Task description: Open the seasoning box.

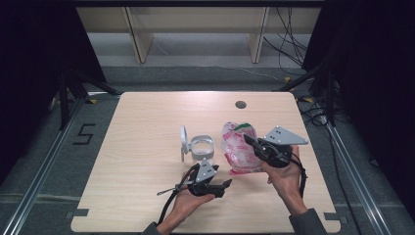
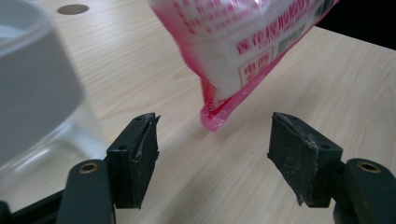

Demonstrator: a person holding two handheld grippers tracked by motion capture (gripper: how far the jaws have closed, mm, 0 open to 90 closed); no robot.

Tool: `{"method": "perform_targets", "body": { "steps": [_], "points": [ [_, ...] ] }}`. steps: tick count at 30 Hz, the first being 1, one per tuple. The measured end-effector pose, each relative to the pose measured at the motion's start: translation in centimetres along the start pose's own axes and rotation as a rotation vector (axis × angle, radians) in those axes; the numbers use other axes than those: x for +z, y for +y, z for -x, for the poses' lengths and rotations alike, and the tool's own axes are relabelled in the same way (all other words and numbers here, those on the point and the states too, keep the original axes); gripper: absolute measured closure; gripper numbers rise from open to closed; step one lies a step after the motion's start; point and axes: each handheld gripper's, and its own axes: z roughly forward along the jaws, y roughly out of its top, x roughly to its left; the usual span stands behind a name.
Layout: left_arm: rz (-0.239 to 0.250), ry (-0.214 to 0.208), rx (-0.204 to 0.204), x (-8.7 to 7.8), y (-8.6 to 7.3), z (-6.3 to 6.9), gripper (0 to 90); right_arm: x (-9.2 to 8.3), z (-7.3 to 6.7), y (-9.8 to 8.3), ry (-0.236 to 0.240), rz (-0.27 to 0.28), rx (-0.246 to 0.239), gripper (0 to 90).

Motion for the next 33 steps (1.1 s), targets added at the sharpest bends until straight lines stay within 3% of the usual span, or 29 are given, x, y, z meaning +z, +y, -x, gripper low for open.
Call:
{"method": "perform_targets", "body": {
  "steps": [1,2,5,6,8,10,11,12,13,14,15,17,22,27,33],
  "points": [
    [-0.001,-0.002,-0.005,0.2,0.0,0.0,32.2,-0.1,-0.1,0.3,-0.003,0.013,-0.006,90.0],
    [-0.011,0.000,0.021,0.4,-0.1,-0.1,31.9,-0.3,-0.1,0.5,-0.003,0.017,-0.015,90.0],
    [0.012,-0.024,-0.023,1.1,0.0,-0.1,31.8,-0.7,-0.6,1.3,0.017,0.033,-0.014,90.0],
    [0.015,-0.022,-0.014,1.3,0.1,-0.1,32.0,-0.8,-0.7,1.5,0.013,0.037,-0.006,90.0],
    [0.020,-0.017,-0.022,1.5,0.2,0.2,32.8,-1.1,-0.7,1.9,0.015,0.042,-0.043,90.0],
    [0.038,-0.040,-0.034,1.8,0.3,0.5,33.5,-1.2,-1.0,2.3,0.023,0.051,-0.042,90.0],
    [0.028,-0.026,-0.007,1.9,0.3,0.4,34.6,-1.3,-1.1,2.4,0.033,0.046,-0.043,90.0],
    [0.045,-0.016,-0.015,2.1,0.3,0.5,36.0,-1.3,-1.2,2.5,0.032,0.048,-0.032,90.0],
    [0.039,-0.027,-0.005,2.2,0.3,0.5,38.7,-1.2,-1.1,2.6,0.048,0.062,-0.052,90.0],
    [0.047,-0.028,-0.013,2.3,0.3,0.7,41.8,-1.4,-1.3,2.7,0.034,0.052,-0.059,90.0],
    [0.049,-0.035,0.010,2.4,0.2,1.0,44.8,-1.2,-1.4,2.7,0.039,0.054,-0.057,90.0],
    [0.054,0.001,0.071,2.6,0.1,1.3,51.8,-1.0,-1.5,2.7,0.040,0.045,-0.065,90.0],
    [0.075,0.033,0.063,2.8,0.2,1.0,70.9,-0.2,-1.7,2.5,0.042,0.021,-0.067,90.0],
    [0.092,0.057,0.073,2.7,0.6,0.8,72.8,0.2,-1.2,3.2,0.042,0.031,-0.061,90.0],
    [0.106,0.076,0.031,3.1,0.5,1.0,73.6,1.4,-1.1,3.8,0.029,0.025,-0.032,90.0]
  ]
}}
